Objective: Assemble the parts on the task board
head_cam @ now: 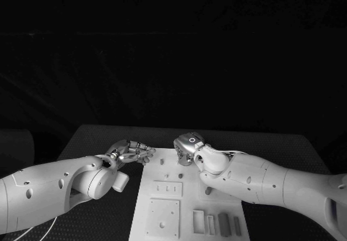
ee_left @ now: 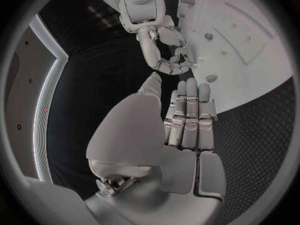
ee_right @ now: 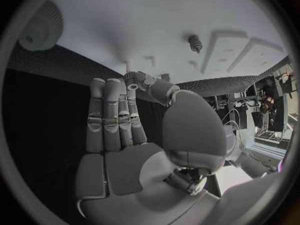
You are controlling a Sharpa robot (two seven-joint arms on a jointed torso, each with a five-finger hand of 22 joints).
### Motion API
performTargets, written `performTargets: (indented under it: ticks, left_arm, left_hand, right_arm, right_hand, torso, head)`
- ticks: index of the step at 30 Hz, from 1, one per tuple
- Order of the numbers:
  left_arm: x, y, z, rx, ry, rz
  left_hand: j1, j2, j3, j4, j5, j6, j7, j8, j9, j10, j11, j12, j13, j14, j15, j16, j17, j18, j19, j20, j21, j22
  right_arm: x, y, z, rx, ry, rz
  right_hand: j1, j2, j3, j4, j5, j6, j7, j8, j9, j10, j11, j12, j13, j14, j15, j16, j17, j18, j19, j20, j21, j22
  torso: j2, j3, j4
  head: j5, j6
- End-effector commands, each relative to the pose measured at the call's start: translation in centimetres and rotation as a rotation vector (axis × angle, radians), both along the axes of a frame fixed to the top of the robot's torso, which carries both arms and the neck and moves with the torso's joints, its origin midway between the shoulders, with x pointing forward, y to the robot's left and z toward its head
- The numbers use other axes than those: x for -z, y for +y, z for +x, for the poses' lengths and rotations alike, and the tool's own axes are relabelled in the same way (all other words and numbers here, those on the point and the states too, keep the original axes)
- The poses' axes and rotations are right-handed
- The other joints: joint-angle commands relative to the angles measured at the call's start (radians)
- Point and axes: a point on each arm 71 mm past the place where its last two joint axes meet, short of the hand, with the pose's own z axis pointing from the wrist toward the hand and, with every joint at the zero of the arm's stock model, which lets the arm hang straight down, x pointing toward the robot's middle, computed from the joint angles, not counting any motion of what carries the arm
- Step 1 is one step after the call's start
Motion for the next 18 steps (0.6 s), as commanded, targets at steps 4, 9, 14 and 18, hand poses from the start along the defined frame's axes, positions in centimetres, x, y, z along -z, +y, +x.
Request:
performTargets:
  ticks: [4,9,14,18]
  left_arm:
    - [-0.16,-0.27,-0.01,0.017,-0.001,-0.013]
    - [-0.10,-0.21,0.21,0.014,0.002,-0.013]
    - [-0.05,-0.02,0.35,0.004,0.007,-0.020]
    - [-0.06,0.01,0.34,0.003,0.006,-0.020]
  left_hand:
    - [0.002,0.005,-0.009,0.002,-0.004,0.002,0.003,-0.005,0.002,0.007,0.001,-0.005,0.002,0.003,0.002,-0.006,0.002,0.018,-0.008,0.002,0.006,0.016]
    - [-0.001,0.006,-0.010,0.002,-0.004,0.002,0.003,-0.006,0.002,0.007,0.001,-0.006,0.003,0.003,0.002,-0.007,0.002,0.018,-0.008,0.002,0.007,0.016]
    - [-0.004,0.008,-0.010,0.002,-0.005,0.002,0.003,-0.007,0.002,0.007,0.001,-0.007,0.003,0.003,0.002,-0.008,0.003,0.018,-0.008,0.002,0.007,0.016]
    - [-0.004,0.008,-0.011,0.002,-0.005,0.002,0.003,-0.007,0.003,0.007,0.001,-0.007,0.003,0.003,0.002,-0.008,0.003,0.018,-0.008,0.002,0.007,0.016]
  right_arm:
    - [0.25,-0.08,0.02,-0.002,0.019,-0.028]
    - [0.30,0.21,-0.14,-0.012,0.033,-0.022]
    - [0.35,0.34,-0.04,-0.014,0.037,-0.021]
    - [0.38,0.35,0.03,-0.012,0.039,-0.023]
  right_hand:
    - [0.010,0.000,0.006,0.002,0.003,0.006,-0.001,0.003,0.001,0.012,-0.002,0.003,0.000,0.002,-0.008,0.007,0.002,0.021,-0.003,-0.005,0.007,0.023]
    - [0.010,0.001,0.008,0.002,0.003,0.005,-0.001,0.002,0.001,0.011,-0.002,0.002,0.000,0.001,-0.007,0.007,0.002,0.021,-0.004,-0.005,0.007,0.023]
    - [0.009,0.002,0.008,0.003,0.003,0.005,-0.001,0.001,0.001,0.011,-0.002,0.001,0.000,0.001,-0.007,0.007,0.002,0.021,-0.005,-0.005,0.008,0.023]
    - [0.009,0.002,0.008,0.003,0.003,0.005,0.000,0.001,0.002,0.011,-0.001,0.001,0.000,0.001,-0.007,0.008,0.002,0.021,-0.005,-0.005,0.008,0.023]
  torso:
    - [-0.001,-0.0004,-0.0015]
    - [0.001,-0.0005,-0.0030]
    - [0.000,-0.0001,-0.0006]
    - [0.001,0.0004,0.0004]
  head:
    - [-0.001,-0.003]
    - [0.002,-0.005]
    - [0.001,-0.007]
    - [0.001,-0.010]
